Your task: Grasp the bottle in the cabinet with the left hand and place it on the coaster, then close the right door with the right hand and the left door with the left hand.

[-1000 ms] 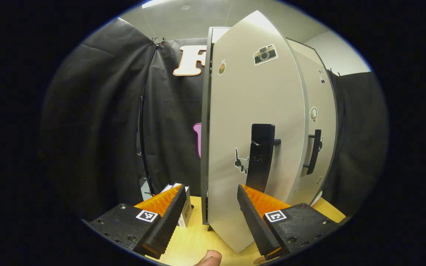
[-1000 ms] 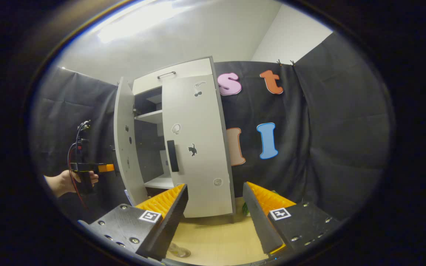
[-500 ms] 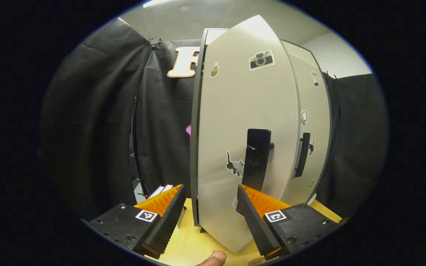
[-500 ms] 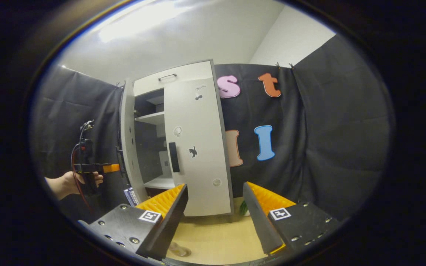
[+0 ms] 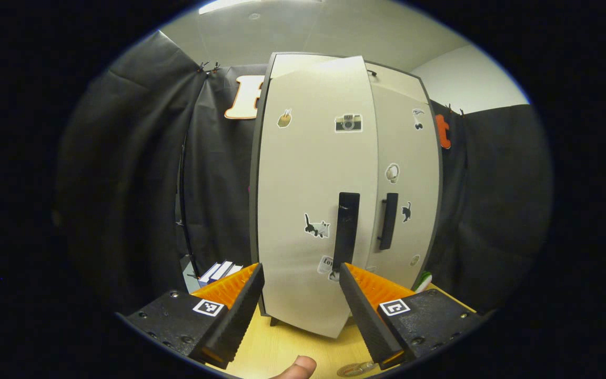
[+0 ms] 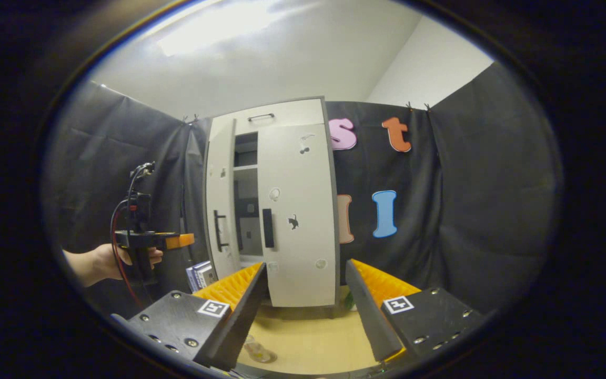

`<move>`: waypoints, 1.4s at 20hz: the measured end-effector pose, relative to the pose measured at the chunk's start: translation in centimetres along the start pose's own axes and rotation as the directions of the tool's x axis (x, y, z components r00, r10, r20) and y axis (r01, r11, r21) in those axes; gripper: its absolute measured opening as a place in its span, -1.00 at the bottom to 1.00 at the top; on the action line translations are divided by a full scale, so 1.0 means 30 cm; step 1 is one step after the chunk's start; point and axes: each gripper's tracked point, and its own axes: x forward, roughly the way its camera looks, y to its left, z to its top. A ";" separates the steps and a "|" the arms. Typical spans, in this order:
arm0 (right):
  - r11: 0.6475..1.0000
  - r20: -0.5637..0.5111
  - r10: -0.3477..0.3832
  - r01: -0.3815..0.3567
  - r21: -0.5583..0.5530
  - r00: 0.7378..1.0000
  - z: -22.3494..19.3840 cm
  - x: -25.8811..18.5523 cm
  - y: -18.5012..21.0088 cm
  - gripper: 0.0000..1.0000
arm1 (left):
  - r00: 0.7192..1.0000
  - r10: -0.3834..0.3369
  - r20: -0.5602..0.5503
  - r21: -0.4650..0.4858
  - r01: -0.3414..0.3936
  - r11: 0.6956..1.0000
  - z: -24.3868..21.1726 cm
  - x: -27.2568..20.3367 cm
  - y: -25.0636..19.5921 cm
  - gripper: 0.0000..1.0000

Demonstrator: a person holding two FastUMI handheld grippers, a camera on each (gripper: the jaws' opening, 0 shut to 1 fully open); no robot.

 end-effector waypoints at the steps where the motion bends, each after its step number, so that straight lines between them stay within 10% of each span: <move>1: 1.000 -0.002 0.008 -0.008 0.007 1.000 -0.002 0.000 0.023 0.82 | 1.000 0.001 -0.003 0.001 -0.001 1.000 0.004 -0.034 0.000 0.79; 15: 0.992 0.103 -0.113 0.108 0.061 0.988 0.158 0.037 0.126 0.82 | 0.995 -0.091 0.027 -0.005 0.091 0.996 0.090 -0.173 0.061 0.89; 28: 0.974 0.057 -0.154 0.162 -0.160 0.986 0.097 0.051 0.222 0.82 | 0.976 -0.219 -0.010 -0.011 0.219 0.976 0.000 -0.213 0.082 0.92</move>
